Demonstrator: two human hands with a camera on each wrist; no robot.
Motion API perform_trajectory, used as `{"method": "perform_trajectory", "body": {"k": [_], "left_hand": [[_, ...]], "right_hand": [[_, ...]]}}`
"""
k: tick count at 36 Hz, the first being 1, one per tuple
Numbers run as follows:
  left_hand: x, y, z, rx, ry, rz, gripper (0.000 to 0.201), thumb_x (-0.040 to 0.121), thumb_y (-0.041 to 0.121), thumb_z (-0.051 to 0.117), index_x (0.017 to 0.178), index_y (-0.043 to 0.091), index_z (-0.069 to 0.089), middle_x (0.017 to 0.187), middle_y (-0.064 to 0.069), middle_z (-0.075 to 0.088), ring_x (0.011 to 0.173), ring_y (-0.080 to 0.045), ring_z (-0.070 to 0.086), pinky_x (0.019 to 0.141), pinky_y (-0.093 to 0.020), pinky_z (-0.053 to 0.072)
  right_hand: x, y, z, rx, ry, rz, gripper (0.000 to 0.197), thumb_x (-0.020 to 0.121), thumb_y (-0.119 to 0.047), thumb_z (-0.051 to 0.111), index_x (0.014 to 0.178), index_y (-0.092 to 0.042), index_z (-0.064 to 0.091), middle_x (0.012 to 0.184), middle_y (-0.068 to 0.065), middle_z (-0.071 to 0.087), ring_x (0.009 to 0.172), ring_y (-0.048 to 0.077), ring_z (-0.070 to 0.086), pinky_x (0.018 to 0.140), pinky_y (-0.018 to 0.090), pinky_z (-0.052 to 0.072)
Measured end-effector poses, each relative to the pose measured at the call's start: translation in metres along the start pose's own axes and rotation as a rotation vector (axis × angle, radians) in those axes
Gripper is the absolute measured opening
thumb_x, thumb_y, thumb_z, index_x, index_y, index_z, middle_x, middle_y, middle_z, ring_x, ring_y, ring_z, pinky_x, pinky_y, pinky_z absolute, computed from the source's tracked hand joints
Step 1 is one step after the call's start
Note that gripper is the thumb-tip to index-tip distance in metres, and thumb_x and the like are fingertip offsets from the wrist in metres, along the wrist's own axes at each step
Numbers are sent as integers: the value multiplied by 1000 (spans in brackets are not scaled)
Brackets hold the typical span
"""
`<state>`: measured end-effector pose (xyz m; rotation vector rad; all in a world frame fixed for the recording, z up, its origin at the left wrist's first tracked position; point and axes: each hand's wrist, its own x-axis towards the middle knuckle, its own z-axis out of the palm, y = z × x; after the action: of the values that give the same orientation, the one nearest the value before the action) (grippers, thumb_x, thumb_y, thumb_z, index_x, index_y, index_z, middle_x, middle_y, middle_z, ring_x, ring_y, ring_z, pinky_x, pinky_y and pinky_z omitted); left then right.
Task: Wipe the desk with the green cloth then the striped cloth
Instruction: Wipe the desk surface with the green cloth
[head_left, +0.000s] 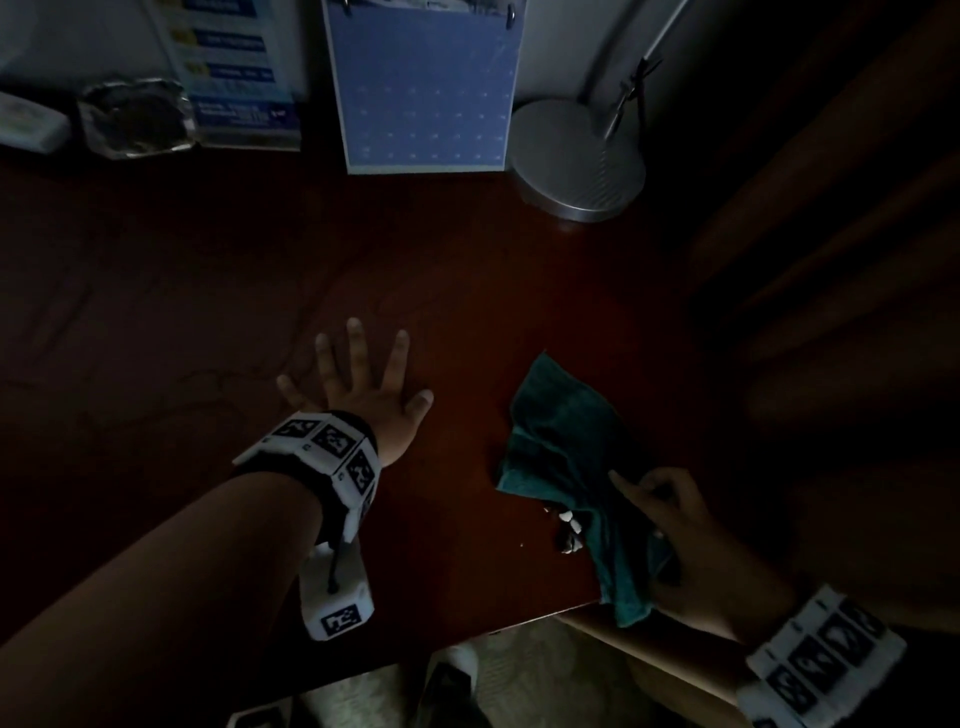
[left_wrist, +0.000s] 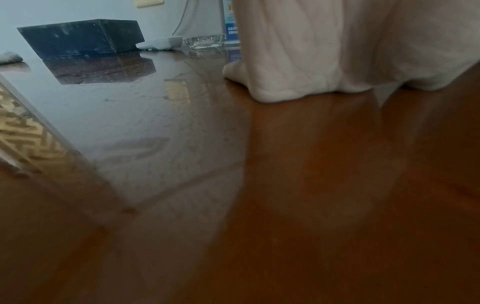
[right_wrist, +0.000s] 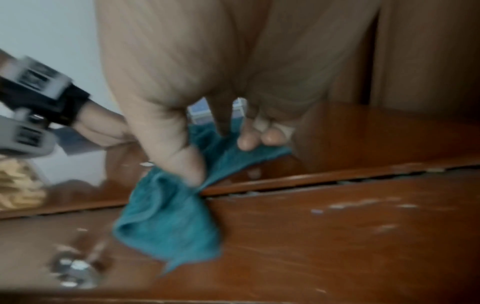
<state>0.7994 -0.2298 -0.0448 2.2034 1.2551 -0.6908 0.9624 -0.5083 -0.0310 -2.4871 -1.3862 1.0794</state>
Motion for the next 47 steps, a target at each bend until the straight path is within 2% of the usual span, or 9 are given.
{"method": "perform_trajectory", "body": {"k": [7, 15, 19, 23, 28, 32, 37, 42, 47], "left_hand": [[0, 1, 0, 4, 8, -7, 67, 93, 63, 14, 140, 43, -28, 147, 0, -41, 138, -31, -32, 106, -66, -8], [0, 1, 0, 3, 2, -5, 67, 93, 64, 14, 140, 43, -28, 147, 0, -41, 138, -31, -33, 107, -67, -9], [1, 0, 1, 7, 6, -3, 67, 92, 64, 13, 140, 42, -29, 147, 0, -42, 137, -31, -33, 107, -67, -9], [0, 0, 2, -5, 7, 0, 66, 93, 64, 14, 140, 43, -28, 147, 0, -42, 137, -30, -34, 106, -66, -11], [-2, 1, -1, 1, 0, 0, 66, 93, 63, 13, 139, 42, -30, 146, 0, -43, 137, -31, -33, 106, -66, -10], [-4, 1, -2, 4, -2, 3, 66, 93, 63, 13, 140, 41, -29, 147, -1, -42, 137, -31, -33, 107, -66, -10], [-3, 1, -2, 1, -11, 2, 66, 93, 62, 13, 140, 41, -29, 146, -1, -43, 137, -31, -33, 106, -66, -10], [-3, 1, -3, 0, -17, -1, 66, 93, 63, 13, 140, 41, -29, 147, -1, -41, 137, -31, -33, 107, -66, -9], [-3, 1, -2, -1, -10, 4, 67, 94, 62, 14, 141, 41, -29, 147, -2, -41, 137, -31, -34, 106, -66, -9]], "right_hand": [[-5, -31, 12, 45, 2, 91, 115, 60, -44, 84, 141, -42, 3, 116, -28, 5, 112, -7, 26, 81, -5, 30], [-2, -66, 32, 124, 93, 190, 113, 56, -50, 83, 145, -30, 16, 141, -15, 21, 126, 0, 27, 105, 17, 32], [5, -84, 34, 183, 120, 234, 107, 58, -48, 84, 142, -26, 21, 139, -11, 27, 122, 1, 30, 94, 10, 28], [9, -98, 35, 273, 157, 214, 92, 58, -42, 86, 129, -35, 28, 115, -18, 30, 110, -3, 34, 83, 5, 26], [7, -86, 19, 390, 213, 153, 85, 72, -24, 80, 140, -33, 29, 108, -22, 49, 85, -7, 56, 66, 9, 46], [6, -71, 10, 64, 284, -140, 87, 73, -31, 73, 140, -43, 18, 136, -23, 29, 118, -13, 30, 97, 12, 33], [27, -65, 7, -229, 21, -264, 113, 71, -67, 63, 141, -42, -23, 147, -24, -33, 136, -2, -29, 112, 23, -6], [48, -73, 10, -386, -50, -274, 132, 62, -80, 57, 139, -25, -35, 143, -10, -46, 132, 7, -41, 113, 30, -18], [50, -87, 23, -339, -33, -235, 135, 58, -84, 54, 140, -24, -34, 143, -7, -47, 131, 12, -43, 115, 39, -17]]}}
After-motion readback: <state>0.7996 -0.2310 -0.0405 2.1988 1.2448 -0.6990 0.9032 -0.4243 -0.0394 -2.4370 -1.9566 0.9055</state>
